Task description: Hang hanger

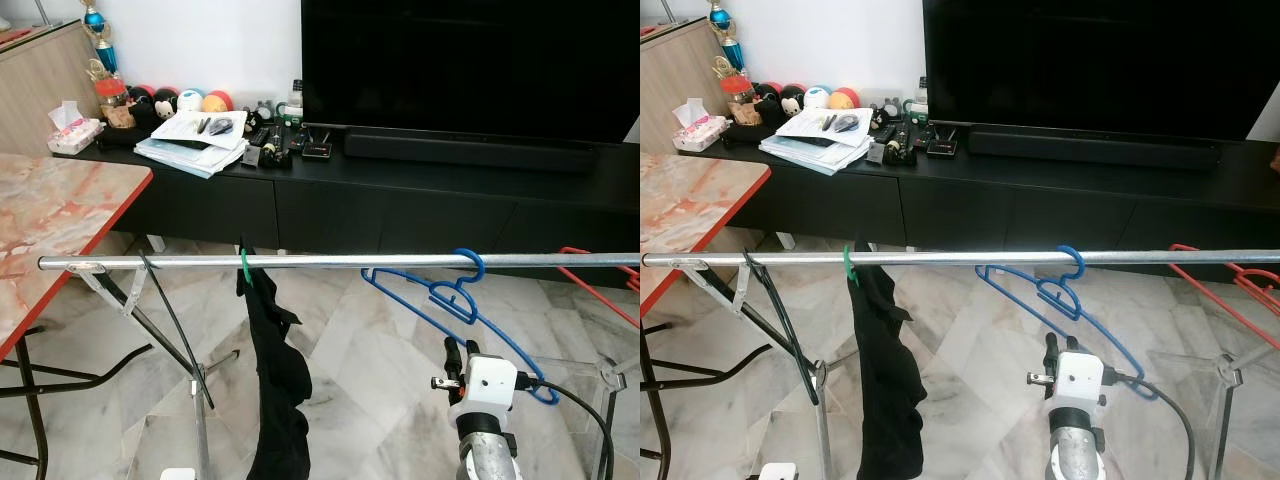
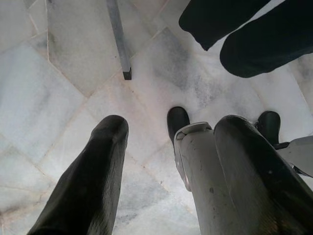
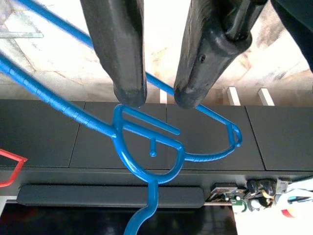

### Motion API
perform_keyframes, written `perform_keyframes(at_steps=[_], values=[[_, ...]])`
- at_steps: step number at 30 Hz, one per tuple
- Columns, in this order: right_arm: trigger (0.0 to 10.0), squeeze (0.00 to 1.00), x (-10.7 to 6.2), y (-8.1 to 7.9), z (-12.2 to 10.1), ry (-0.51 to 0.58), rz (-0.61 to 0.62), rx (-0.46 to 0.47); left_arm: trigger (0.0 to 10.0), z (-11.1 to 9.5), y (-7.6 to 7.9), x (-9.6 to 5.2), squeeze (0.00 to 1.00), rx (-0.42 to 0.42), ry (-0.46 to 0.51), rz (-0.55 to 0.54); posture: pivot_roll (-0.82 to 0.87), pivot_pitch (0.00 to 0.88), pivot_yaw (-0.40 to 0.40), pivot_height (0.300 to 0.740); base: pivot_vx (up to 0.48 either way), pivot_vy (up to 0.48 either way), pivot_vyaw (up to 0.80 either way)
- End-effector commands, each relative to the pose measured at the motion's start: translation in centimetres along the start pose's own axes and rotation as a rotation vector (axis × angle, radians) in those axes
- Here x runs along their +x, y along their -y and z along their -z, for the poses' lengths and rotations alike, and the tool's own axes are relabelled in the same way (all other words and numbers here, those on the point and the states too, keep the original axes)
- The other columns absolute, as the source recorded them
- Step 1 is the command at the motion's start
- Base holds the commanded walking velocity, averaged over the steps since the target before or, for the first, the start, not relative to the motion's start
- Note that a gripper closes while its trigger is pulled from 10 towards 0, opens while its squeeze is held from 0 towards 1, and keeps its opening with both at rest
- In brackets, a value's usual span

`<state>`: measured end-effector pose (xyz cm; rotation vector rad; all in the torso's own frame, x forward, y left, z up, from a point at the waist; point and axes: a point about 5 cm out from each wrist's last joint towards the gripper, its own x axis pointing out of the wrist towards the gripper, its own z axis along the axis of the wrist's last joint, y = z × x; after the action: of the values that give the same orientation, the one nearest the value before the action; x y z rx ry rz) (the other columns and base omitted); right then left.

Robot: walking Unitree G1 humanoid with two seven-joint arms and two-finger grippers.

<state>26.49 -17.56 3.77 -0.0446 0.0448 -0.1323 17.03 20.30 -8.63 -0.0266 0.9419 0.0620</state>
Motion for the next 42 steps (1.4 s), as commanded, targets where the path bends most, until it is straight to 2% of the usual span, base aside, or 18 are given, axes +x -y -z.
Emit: perform_keyframes(at_steps=[1,8,23,36,42], values=[[10.0,0.00,0.2,-0.1,-0.4,0.009,-0.006,0.002,10.0,0.2,-0.3,-0.1,0.00,-0.002,0.001,-0.008,-0.03,0.073,0.030,0.740,0.000,0.000,0.00],[10.0,0.00,0.1,-0.6,0.5,-0.033,-0.025,0.001,10.0,0.2,-0.3,-0.1,0.00,-0.002,0.003,-0.005,-0.03,0.073,0.030,0.740,-0.276,0.000,0.00],[10.0,0.00,0.2,-0.3,0.7,-0.046,-0.005,0.003,10.0,0.3,-0.3,-0.1,0.00,-0.001,0.000,-0.004,-0.03,0.073,0.033,0.740,-0.285,0.000,0.00],[10.0,0.00,-0.2,0.7,2.8,-0.152,0.021,-0.019,10.0,0.3,-0.4,-0.1,0.00,-0.005,0.002,-0.005,-0.03,0.069,0.032,0.740,-0.284,0.000,0.00],[10.0,0.00,-0.8,1.3,5.0,-0.272,0.049,0.022,10.0,0.3,-0.3,-0.1,0.00,-0.007,0.003,-0.005,-0.03,0.069,0.031,0.740,-0.285,0.000,0.00]])
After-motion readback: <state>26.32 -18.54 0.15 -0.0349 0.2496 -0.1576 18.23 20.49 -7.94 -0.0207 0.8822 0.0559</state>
